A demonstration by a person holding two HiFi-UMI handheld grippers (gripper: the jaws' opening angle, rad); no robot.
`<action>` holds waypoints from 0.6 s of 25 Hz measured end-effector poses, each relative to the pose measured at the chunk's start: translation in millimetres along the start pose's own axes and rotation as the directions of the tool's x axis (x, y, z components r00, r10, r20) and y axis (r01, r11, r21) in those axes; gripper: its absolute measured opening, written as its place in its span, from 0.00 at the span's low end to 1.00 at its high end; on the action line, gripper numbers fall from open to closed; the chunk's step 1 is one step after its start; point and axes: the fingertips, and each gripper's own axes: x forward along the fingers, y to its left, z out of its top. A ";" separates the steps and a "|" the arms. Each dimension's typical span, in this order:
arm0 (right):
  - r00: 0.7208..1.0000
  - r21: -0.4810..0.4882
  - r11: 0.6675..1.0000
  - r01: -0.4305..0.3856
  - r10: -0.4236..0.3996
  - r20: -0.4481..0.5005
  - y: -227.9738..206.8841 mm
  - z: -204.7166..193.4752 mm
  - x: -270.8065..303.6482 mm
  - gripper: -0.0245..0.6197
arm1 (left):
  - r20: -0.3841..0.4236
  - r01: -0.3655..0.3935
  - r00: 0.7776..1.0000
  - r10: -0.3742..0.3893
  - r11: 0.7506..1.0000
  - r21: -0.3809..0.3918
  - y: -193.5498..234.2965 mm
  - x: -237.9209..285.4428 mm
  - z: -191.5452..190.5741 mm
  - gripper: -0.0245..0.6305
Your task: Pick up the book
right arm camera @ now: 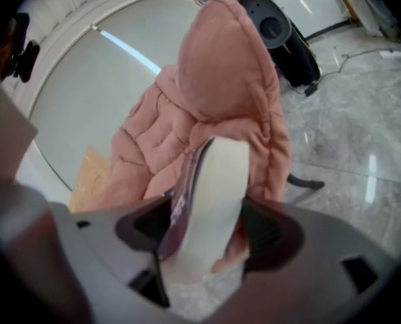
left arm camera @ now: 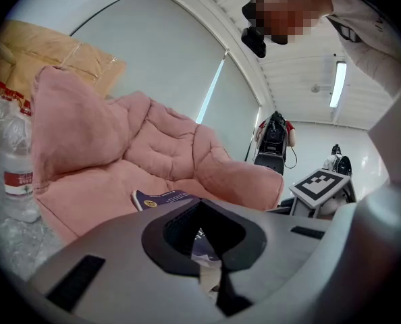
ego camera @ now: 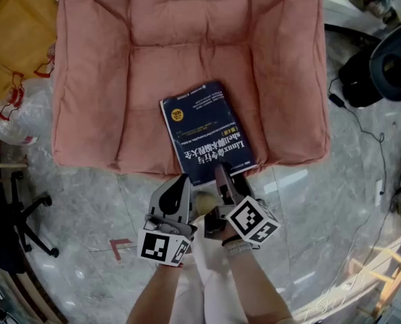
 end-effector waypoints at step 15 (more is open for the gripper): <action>0.999 0.100 0.995 -0.029 0.031 -0.014 -9.0 13.1 25.9 0.52 | 0.010 -0.020 1.000 0.021 1.000 -0.019 8.5 -2.7 -2.6 0.05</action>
